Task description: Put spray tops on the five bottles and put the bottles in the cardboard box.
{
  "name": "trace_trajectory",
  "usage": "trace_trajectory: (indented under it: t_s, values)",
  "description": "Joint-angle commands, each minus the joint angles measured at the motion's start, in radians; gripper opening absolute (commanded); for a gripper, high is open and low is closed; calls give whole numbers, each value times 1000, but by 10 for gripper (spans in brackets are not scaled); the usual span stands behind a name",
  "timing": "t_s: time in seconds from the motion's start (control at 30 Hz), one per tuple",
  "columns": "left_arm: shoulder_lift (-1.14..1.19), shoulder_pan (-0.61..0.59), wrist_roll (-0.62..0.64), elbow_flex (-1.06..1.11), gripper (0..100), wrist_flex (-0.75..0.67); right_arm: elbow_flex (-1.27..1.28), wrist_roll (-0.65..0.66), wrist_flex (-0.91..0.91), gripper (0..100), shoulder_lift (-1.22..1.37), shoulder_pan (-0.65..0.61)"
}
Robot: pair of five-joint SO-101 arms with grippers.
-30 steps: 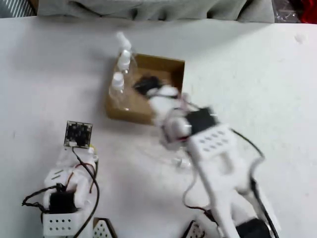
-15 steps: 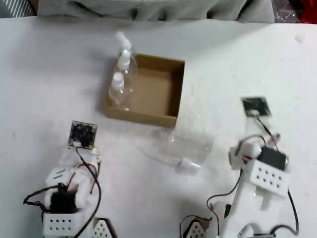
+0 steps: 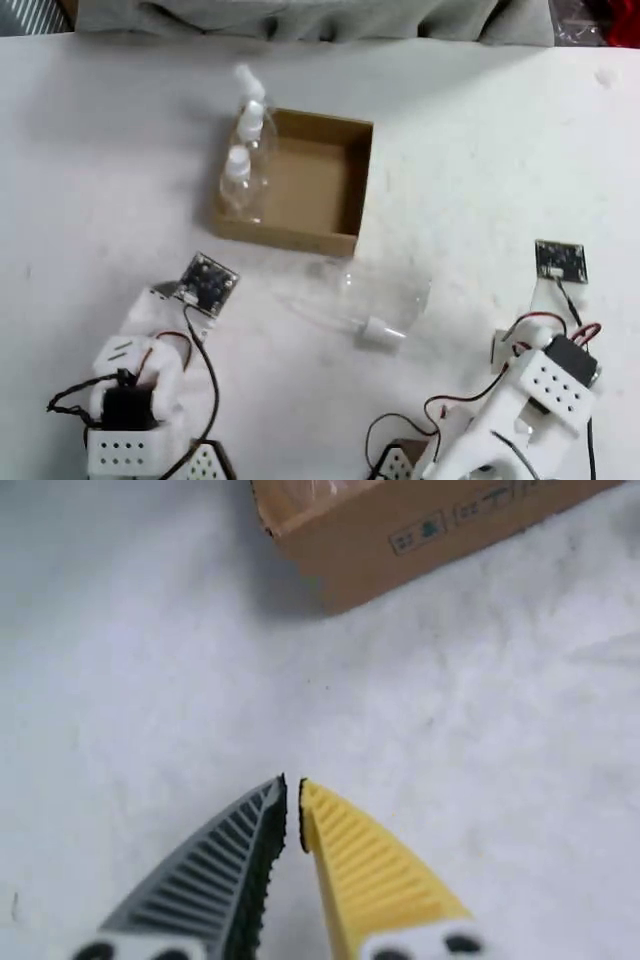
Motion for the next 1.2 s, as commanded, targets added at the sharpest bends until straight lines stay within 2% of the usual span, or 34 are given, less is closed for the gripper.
trace_trajectory:
  t_s: [0.0, 0.27, 0.47, 0.57, 0.77, 0.87, 1.0, 1.17]
  values:
    - [-5, 10, -12, 0, 24, -15, 46, 17, -76, 19, -19, 18]
    - [-2, 12, -12, -66, 24, 14, 121, -31, -189, 19, -13, 18]
    - [4, 24, -12, -218, 24, 101, 129, -32, -189, 19, -12, -22]
    - [94, 65, -20, -305, 24, 112, 135, -32, -191, 19, -12, -42]
    - [493, 305, -69, -420, 24, 104, 138, -29, -193, 19, -12, -47]
    - [633, 458, -180, -450, 24, 100, 140, -29, -193, 19, -12, -48]
    - [705, 650, -331, -410, 24, 48, 141, -28, -193, 19, -12, -48]
    - [707, 803, -473, -302, 49, -69, 146, -28, -206, 19, -12, -48]
